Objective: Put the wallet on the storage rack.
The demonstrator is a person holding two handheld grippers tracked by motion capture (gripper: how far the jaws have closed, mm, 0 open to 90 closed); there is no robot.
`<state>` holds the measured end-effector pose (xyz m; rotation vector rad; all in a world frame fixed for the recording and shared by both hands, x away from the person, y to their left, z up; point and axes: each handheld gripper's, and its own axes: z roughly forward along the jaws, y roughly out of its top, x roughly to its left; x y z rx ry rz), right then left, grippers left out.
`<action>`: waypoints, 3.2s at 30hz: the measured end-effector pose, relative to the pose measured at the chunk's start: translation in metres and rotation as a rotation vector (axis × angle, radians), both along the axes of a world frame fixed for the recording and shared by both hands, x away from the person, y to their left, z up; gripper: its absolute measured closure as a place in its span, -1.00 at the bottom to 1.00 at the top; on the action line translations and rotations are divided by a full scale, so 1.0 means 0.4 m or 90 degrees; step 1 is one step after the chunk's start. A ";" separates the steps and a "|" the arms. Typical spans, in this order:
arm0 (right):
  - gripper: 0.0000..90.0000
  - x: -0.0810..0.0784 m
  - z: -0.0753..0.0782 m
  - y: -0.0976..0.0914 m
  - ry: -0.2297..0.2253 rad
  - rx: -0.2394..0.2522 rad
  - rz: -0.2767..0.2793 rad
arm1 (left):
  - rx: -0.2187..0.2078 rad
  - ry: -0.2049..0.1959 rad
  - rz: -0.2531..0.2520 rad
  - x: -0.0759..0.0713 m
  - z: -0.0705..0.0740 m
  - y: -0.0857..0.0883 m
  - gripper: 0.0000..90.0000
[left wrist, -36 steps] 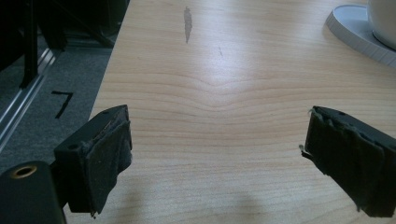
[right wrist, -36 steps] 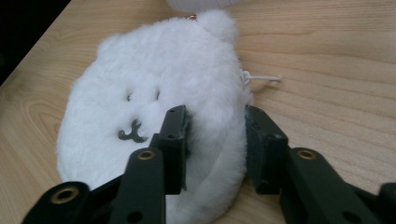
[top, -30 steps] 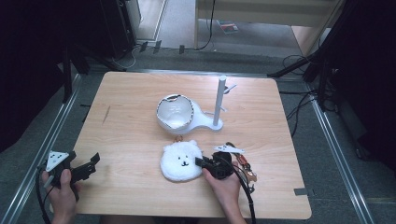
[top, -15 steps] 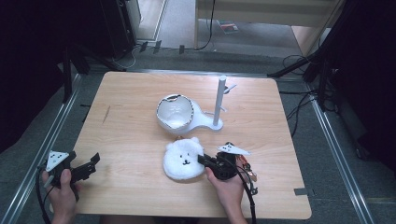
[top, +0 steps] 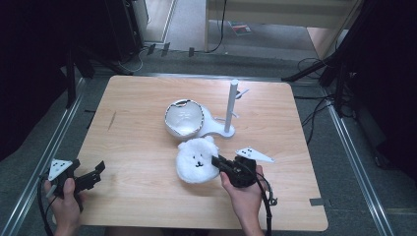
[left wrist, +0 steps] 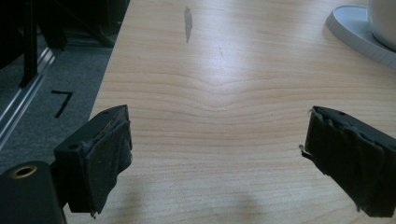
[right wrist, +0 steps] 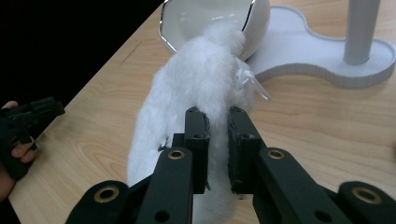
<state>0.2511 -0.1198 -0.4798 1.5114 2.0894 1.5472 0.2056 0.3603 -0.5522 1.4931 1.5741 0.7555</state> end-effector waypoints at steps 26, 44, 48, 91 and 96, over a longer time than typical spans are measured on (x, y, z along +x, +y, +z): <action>0.81 0.054 0.101 0.006 -0.028 0.012 -0.056 | -0.007 -0.002 0.002 0.000 0.000 0.003 -0.82; 0.82 0.128 0.131 0.051 -0.029 -0.004 -0.121 | -0.007 -0.002 0.001 0.000 -0.001 0.004 -0.82; 0.81 0.144 0.130 0.059 -0.035 -0.004 -0.133 | -0.009 -0.002 0.001 0.000 -0.001 0.004 -0.82; 0.52 0.233 0.092 0.174 -0.013 -0.035 -0.134 | -0.011 0.001 -0.002 0.000 0.000 0.005 -0.82; 0.52 0.229 0.089 0.185 -0.014 -0.035 -0.115 | -0.009 0.001 -0.001 0.000 0.000 0.005 -0.82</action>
